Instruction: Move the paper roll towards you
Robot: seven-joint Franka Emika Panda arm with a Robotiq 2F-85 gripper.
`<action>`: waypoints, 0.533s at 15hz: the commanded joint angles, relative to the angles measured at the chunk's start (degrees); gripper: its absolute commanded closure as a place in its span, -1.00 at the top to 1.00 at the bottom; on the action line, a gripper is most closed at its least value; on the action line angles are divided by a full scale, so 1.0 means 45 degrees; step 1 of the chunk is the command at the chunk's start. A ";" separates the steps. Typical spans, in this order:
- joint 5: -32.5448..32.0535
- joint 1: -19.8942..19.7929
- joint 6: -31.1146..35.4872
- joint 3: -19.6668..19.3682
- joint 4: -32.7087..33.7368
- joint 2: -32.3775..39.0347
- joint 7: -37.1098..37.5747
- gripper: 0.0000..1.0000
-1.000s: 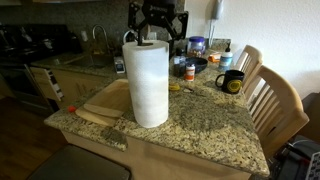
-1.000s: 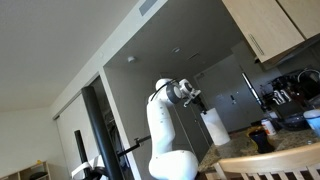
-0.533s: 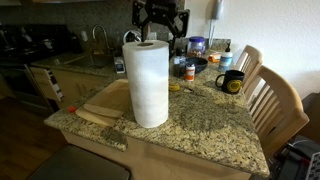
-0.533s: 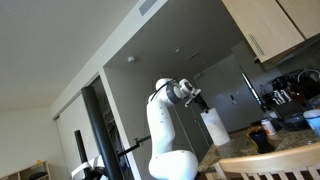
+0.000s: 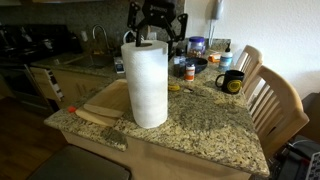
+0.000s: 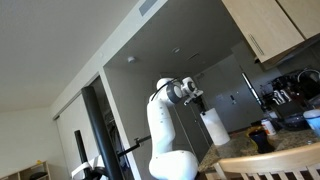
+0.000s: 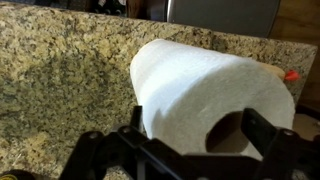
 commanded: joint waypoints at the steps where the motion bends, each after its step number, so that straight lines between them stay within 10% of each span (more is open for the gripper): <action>1: 0.0113 0.0072 -0.0061 -0.0131 0.0088 0.0039 -0.0047 1.00; 8: -0.1564 0.0255 -0.0079 -0.0169 0.0109 0.0034 0.0812 1.00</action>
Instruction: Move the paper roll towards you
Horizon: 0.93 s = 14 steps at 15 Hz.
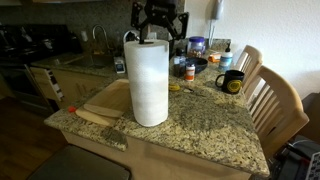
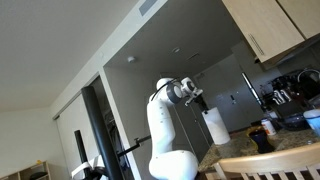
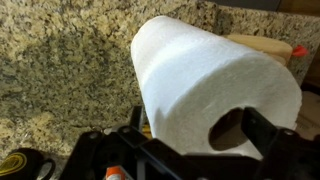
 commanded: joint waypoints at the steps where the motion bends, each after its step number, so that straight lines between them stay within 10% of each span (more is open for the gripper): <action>1: -0.0188 0.0147 -0.0059 -0.0119 0.0077 0.0028 0.0132 1.00; 14: -0.1494 0.0360 0.0041 -0.0174 0.0112 0.0032 0.0850 1.00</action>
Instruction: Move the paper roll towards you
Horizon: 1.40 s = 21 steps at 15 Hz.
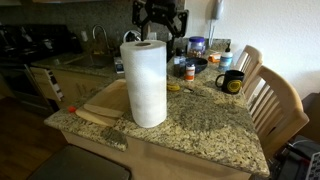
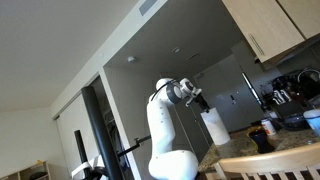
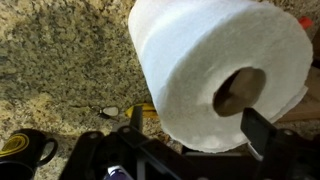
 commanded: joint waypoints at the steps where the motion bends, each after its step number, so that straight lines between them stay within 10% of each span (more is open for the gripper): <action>1: 0.0004 0.0100 -0.0051 -0.0086 0.0078 0.0031 -0.0005 1.00; 21: 0.1660 0.0018 0.0017 -0.0139 0.0183 0.1502 -0.0091 1.00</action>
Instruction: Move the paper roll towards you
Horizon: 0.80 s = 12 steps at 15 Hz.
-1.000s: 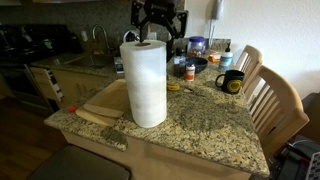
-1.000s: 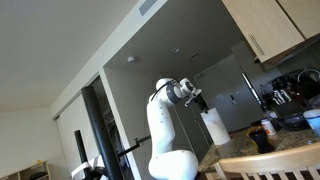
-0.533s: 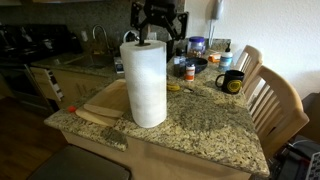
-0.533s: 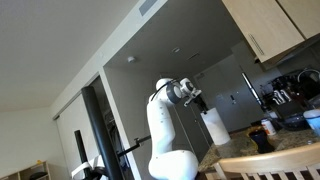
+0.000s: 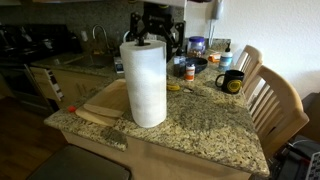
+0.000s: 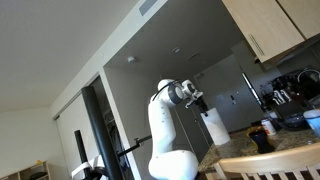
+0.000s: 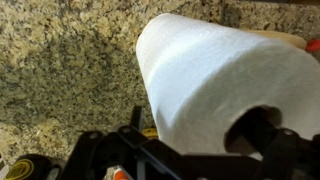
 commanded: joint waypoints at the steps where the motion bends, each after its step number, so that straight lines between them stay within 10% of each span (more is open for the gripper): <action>1: 0.0138 0.0137 -0.0053 -0.0169 0.0084 0.0341 -0.0010 1.00; 9: 0.0317 0.0182 0.0096 -0.0281 0.0564 0.0914 -0.0026 1.00; 10: 0.0300 0.0208 -0.0111 -0.0309 0.0676 0.0976 0.0134 0.50; 12: 0.0244 0.0246 -0.0644 -0.0367 0.0938 0.1039 0.0470 0.32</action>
